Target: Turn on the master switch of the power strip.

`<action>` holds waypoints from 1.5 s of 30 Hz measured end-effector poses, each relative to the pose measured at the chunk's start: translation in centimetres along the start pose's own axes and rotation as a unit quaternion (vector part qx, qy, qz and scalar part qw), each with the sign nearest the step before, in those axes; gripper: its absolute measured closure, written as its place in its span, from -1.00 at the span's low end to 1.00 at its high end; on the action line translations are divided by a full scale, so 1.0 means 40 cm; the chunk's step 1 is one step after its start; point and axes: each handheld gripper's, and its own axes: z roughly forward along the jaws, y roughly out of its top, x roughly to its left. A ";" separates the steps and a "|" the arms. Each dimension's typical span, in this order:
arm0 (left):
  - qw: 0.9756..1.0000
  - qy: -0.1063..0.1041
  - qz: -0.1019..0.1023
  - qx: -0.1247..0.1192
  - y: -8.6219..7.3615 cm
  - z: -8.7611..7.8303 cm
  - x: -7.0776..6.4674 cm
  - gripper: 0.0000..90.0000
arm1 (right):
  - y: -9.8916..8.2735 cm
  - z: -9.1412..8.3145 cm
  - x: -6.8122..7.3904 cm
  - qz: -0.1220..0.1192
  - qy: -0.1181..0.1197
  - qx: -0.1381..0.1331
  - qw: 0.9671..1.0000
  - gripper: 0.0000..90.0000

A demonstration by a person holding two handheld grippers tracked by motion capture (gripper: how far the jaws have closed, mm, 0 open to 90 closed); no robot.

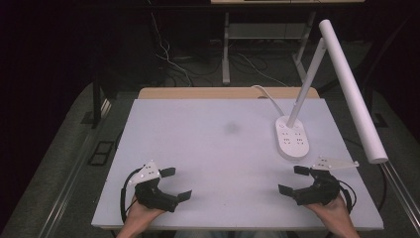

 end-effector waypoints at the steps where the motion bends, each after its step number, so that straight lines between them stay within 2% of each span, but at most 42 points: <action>1: 1.000 0.000 0.000 0.000 0.000 0.000 0.000 -1.00 | 0.000 0.000 0.001 0.000 -0.001 0.001 1.000 -0.99; 24: 1.000 -0.007 -0.001 0.011 0.000 0.006 0.005 -1.00 | 0.017 0.018 0.011 -0.014 -0.003 0.040 0.999 -0.99; 33: 1.000 -0.002 -0.002 0.009 -0.001 0.003 0.008 -1.00 | 0.037 0.026 0.008 -0.022 -0.004 0.052 0.998 -0.99; 41: 1.000 -0.005 -0.014 0.010 -0.005 0.006 0.016 -1.00 | 0.059 0.032 0.005 -0.027 -0.002 0.063 0.998 -0.99; 45: 1.000 -0.004 -0.013 0.010 -0.004 0.006 0.016 -1.00 | 0.070 0.033 0.002 -0.026 0.000 0.068 0.997 -0.99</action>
